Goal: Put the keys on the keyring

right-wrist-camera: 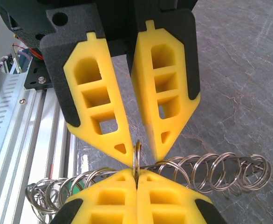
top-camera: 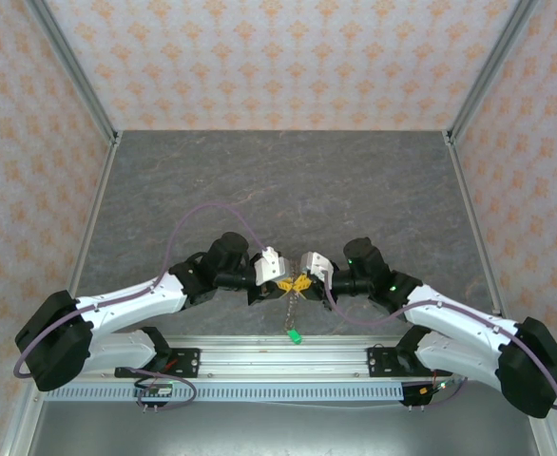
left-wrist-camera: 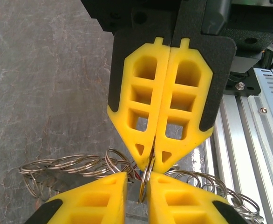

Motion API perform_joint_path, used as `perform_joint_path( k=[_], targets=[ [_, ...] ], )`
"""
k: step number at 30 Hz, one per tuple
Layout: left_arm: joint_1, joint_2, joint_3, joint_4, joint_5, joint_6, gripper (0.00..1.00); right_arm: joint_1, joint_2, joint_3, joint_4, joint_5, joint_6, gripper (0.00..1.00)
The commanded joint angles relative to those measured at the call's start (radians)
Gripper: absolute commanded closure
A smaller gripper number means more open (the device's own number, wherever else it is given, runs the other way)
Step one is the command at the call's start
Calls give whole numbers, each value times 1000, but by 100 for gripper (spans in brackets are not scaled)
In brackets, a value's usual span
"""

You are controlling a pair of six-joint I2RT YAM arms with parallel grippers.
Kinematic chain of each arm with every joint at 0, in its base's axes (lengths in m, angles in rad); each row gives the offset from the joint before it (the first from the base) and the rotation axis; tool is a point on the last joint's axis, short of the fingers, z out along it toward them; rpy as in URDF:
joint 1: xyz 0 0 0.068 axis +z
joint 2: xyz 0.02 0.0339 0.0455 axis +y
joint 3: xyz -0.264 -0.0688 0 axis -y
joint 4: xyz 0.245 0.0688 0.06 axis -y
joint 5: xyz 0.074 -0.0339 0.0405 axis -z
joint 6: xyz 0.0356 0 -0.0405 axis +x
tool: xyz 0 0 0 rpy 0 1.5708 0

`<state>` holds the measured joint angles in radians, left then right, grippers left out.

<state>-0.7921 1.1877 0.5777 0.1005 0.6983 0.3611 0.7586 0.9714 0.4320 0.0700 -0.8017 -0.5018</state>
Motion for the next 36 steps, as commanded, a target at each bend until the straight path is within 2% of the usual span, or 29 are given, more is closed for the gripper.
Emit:
perform_joint_path(
  k=[1,6,10,13,18,26,36],
  targets=[
    [-9,13,27,-35,-20,9,84,1,-41,33,61,-51,-3,100],
    [-12,9,27,-29,-18,6,100,1,-51,21,60,-42,-5,100],
    [-12,-8,21,-8,-27,1,100,1,-58,-4,87,-27,11,100],
    [-10,-19,16,21,-27,-13,100,1,-67,-25,101,3,18,94],
    [-11,-24,7,74,-8,-35,100,1,-83,-55,144,6,46,91],
    [-11,-13,5,111,9,-58,100,1,-94,-129,246,53,87,89],
    [-11,-10,4,126,9,-64,100,1,-99,-163,273,79,121,89]
  ],
)
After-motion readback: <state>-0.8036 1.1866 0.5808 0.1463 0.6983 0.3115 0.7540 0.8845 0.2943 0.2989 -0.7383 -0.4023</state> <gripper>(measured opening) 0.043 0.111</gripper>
